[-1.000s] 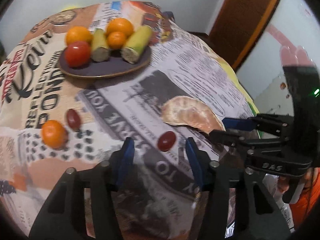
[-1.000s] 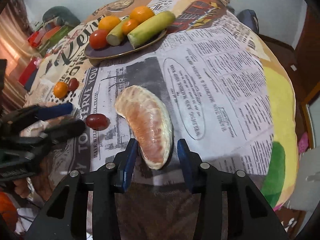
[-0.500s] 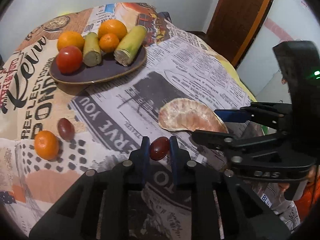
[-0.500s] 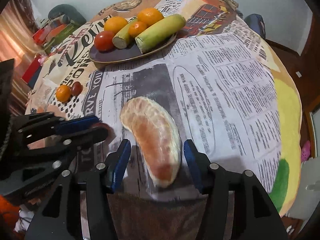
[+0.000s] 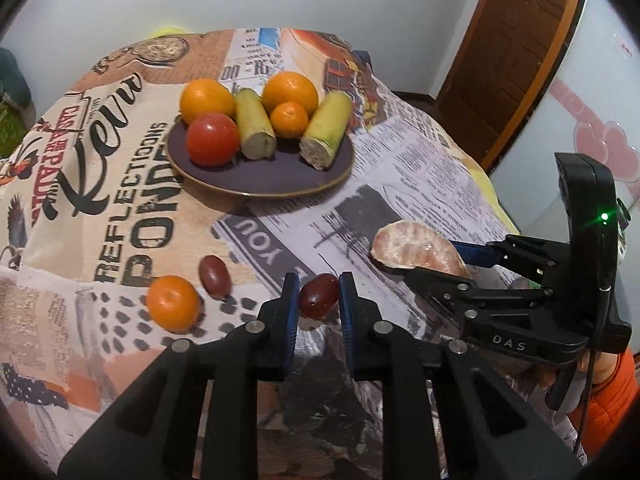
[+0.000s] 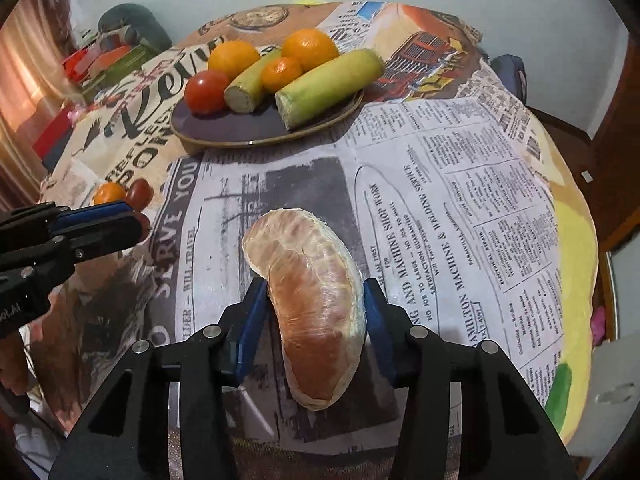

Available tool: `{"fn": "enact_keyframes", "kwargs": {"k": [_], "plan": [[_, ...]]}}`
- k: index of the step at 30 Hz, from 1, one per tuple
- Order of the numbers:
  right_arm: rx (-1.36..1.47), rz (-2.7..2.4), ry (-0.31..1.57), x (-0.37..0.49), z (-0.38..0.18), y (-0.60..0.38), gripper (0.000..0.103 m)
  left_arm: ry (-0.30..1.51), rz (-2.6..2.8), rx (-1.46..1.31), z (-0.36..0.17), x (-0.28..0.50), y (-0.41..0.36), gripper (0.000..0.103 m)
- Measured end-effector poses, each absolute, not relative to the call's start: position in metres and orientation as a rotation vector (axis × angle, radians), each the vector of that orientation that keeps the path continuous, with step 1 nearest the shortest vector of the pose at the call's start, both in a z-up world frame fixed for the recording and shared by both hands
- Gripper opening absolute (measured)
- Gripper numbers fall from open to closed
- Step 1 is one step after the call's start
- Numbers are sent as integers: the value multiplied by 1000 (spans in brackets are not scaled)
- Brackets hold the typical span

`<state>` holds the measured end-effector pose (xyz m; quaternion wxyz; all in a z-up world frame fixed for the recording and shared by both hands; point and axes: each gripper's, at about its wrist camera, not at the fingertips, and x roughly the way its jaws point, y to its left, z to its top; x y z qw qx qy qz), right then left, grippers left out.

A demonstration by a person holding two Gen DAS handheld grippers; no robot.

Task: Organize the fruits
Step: 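Carry the pomelo segment in the right gripper to the plate while the left gripper carries the grape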

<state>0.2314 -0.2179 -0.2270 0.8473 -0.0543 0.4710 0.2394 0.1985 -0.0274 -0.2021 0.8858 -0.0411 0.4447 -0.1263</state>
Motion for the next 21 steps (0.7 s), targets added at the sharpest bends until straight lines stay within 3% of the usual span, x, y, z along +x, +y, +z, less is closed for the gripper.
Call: {"fn": "enact_keyframes", "kwargs": {"k": [21], "plan": [[-61, 517, 775, 248, -150, -196, 44, 791, -193, -103, -150, 222, 13, 19]]}}
